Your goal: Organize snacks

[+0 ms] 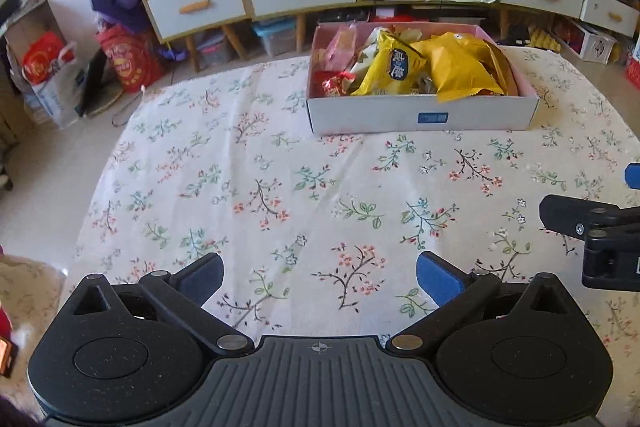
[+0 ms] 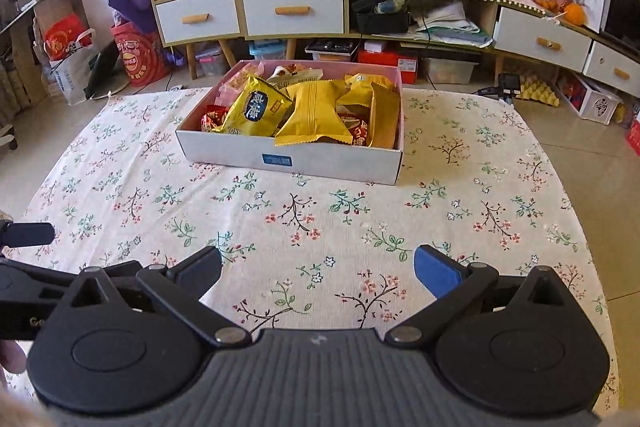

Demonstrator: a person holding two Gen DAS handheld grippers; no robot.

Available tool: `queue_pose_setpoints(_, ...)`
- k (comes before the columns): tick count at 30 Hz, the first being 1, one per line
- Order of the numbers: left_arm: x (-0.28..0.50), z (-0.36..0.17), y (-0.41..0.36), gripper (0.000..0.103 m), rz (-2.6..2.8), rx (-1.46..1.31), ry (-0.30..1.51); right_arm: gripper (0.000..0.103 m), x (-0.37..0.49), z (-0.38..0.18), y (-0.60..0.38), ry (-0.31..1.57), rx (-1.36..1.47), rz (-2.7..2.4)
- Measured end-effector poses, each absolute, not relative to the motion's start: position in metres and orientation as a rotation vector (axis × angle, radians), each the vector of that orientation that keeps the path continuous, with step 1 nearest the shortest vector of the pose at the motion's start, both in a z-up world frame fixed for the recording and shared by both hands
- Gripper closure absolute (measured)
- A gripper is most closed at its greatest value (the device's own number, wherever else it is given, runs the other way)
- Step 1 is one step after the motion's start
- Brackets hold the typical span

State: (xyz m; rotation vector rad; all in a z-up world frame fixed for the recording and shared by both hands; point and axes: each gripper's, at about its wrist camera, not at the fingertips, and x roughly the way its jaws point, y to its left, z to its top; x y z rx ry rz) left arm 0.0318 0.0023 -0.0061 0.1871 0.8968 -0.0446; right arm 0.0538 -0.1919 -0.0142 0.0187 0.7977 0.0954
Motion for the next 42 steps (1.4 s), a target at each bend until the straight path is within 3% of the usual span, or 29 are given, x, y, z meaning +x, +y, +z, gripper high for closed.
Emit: queue_pose_setpoints(42, 0.0267, -0.0025, 0.0020, 0.000, -0.050, 0.128, 0.908, 0.000, 0.0508, -0.0140, -0.1924, 0.805, -0.018, 0.089)
